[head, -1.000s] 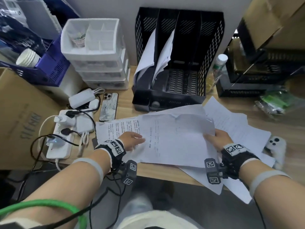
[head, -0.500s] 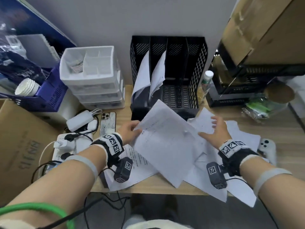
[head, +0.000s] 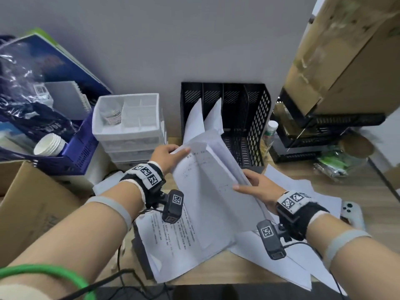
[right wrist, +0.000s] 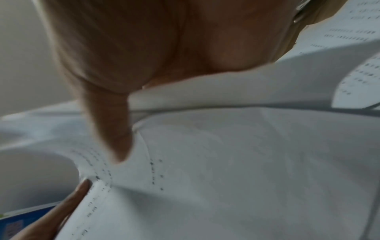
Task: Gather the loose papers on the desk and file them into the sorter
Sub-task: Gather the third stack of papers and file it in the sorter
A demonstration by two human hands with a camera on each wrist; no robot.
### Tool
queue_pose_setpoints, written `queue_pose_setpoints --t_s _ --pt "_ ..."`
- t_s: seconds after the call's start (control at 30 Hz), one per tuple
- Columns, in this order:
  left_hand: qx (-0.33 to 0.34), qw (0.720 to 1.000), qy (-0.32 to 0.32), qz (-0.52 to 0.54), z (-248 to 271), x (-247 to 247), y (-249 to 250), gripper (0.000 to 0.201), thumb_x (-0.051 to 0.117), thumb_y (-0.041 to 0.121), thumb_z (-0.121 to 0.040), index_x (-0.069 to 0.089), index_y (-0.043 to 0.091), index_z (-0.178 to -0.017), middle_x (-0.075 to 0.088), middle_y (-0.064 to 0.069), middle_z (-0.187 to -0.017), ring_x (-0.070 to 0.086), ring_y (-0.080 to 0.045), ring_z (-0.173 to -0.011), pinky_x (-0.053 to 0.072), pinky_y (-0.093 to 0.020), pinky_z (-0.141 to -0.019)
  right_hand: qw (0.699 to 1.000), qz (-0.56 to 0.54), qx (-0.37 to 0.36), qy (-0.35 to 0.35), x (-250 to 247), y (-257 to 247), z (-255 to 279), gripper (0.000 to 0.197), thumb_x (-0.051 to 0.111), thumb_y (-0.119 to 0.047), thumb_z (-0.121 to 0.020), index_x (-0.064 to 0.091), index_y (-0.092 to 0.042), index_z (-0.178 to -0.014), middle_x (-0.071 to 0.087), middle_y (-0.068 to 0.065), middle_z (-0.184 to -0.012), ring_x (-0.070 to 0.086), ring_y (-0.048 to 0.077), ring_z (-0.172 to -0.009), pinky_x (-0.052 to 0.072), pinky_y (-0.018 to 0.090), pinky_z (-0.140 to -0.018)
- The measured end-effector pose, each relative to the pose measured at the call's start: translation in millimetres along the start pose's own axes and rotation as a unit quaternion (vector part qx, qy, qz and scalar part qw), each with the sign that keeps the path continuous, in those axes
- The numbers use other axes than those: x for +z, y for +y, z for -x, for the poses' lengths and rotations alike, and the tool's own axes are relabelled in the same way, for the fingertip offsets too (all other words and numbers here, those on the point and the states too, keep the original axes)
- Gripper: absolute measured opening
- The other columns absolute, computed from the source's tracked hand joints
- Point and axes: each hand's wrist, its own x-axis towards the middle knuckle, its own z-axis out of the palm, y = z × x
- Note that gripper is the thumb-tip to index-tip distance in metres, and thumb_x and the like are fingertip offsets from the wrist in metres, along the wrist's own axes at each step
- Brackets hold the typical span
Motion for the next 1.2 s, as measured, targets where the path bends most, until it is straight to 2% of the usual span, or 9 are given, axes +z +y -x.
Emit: queue_pose_setpoints --t_s 0.13,0.23,0.37,0.57,0.77,0.87,0.97,1.07,1.2 --pt "-0.062 0.985 0.015 0.162 2 -4 -3 0.032 0.078 0.038 -0.083 0.073 0.011 -0.098 0.075 -0.021 -0.100 0.070 -0.032 -0.083 0.062 -0.050 -0.078 0.992 0.081 -0.008 0.101 -6 7 -6 0.012 0.064 -0.017 -0.092 0.067 -0.022 -0.103 0.072 -0.004 -0.096 0.069 0.020 -0.091 0.055 0.026 -0.075" --pt "-0.134 0.943 -0.056 0.299 9 -1 -19 0.046 0.075 0.024 -0.087 0.059 0.006 -0.126 0.072 -0.018 -0.120 0.073 -0.033 -0.101 0.061 -0.045 -0.085 0.988 0.043 0.007 0.147 -6 7 -10 0.010 0.061 -0.020 -0.095 0.064 -0.027 -0.100 0.070 -0.006 -0.098 0.065 0.021 -0.099 0.050 0.029 -0.080" --pt "-0.170 0.940 -0.153 0.253 30 15 -34 0.033 0.062 0.022 -0.097 0.060 0.009 -0.128 0.075 -0.008 -0.107 0.073 -0.021 -0.086 0.060 -0.038 -0.075 0.989 -0.010 0.024 0.147 2 8 -14 0.015 0.058 -0.026 -0.096 0.065 -0.028 -0.108 0.069 0.001 -0.116 0.063 0.024 -0.112 0.046 0.044 -0.102" --pt "-0.149 0.951 -0.101 0.251 31 27 -35 0.030 0.048 0.006 -0.103 0.055 0.004 -0.132 0.068 -0.021 -0.125 0.068 -0.035 -0.102 0.057 -0.048 -0.089 0.988 -0.077 0.086 0.107 13 15 -12 0.036 0.068 -0.034 -0.088 0.064 -0.017 -0.120 0.072 -0.001 -0.114 0.067 0.020 -0.106 0.045 0.043 -0.105" --pt "-0.136 0.964 -0.071 0.217 30 31 -38 0.026 0.050 0.009 -0.102 0.055 0.012 -0.128 0.069 -0.016 -0.123 0.068 -0.036 -0.110 0.053 -0.055 -0.099 0.988 -0.059 0.069 0.123 8 17 -14 0.026 0.065 -0.011 -0.089 0.058 -0.023 -0.111 0.073 0.005 -0.110 0.069 0.027 -0.103 0.052 0.053 -0.096" --pt "-0.145 0.963 -0.087 0.210 34 48 -48 0.031 0.052 0.011 -0.102 0.052 0.011 -0.133 0.068 -0.013 -0.126 0.066 -0.033 -0.114 0.052 -0.054 -0.101 0.989 -0.077 0.081 0.100 15 25 -8 0.042 0.054 0.004 -0.090 0.054 -0.023 -0.122 0.068 0.001 -0.119 0.064 0.023 -0.109 0.050 0.042 -0.096" --pt "-0.152 0.967 -0.120 0.167 38 67 -66 0.041 0.060 0.013 -0.097 0.051 0.016 -0.137 0.068 -0.011 -0.129 0.068 -0.033 -0.114 0.052 -0.056 -0.100 0.988 -0.056 0.109 0.092 14 47 2 0.051 0.057 -0.003 -0.081 0.054 -0.021 -0.128 0.066 0.001 -0.124 0.061 0.024 -0.116 0.046 0.041 -0.101" --pt "-0.119 0.978 -0.137 0.100 40 84 -81 0.037 0.061 0.011 -0.092 0.060 0.023 -0.127 0.073 -0.008 -0.122 0.070 -0.031 -0.109 0.054 -0.053 -0.098 0.984 -0.016 0.165 0.069 1 74 19 0.029 0.060 -0.008 -0.080 0.065 -0.021 -0.106 0.072 0.002 -0.108 0.066 0.022 -0.101 0.054 0.042 -0.094" --pt "-0.109 0.984 -0.137 0.037 32 110 -97 0.035 0.065 0.016 -0.085 0.068 0.017 -0.120 0.075 -0.006 -0.115 0.072 -0.029 -0.106 0.054 -0.053 -0.099 0.945 0.205 0.210 0.146 -43 129 48 0.019 0.070 -0.015 -0.082 0.059 -0.019 -0.096 0.066 0.005 -0.102 0.064 0.024 -0.100 0.049 0.033 -0.087"
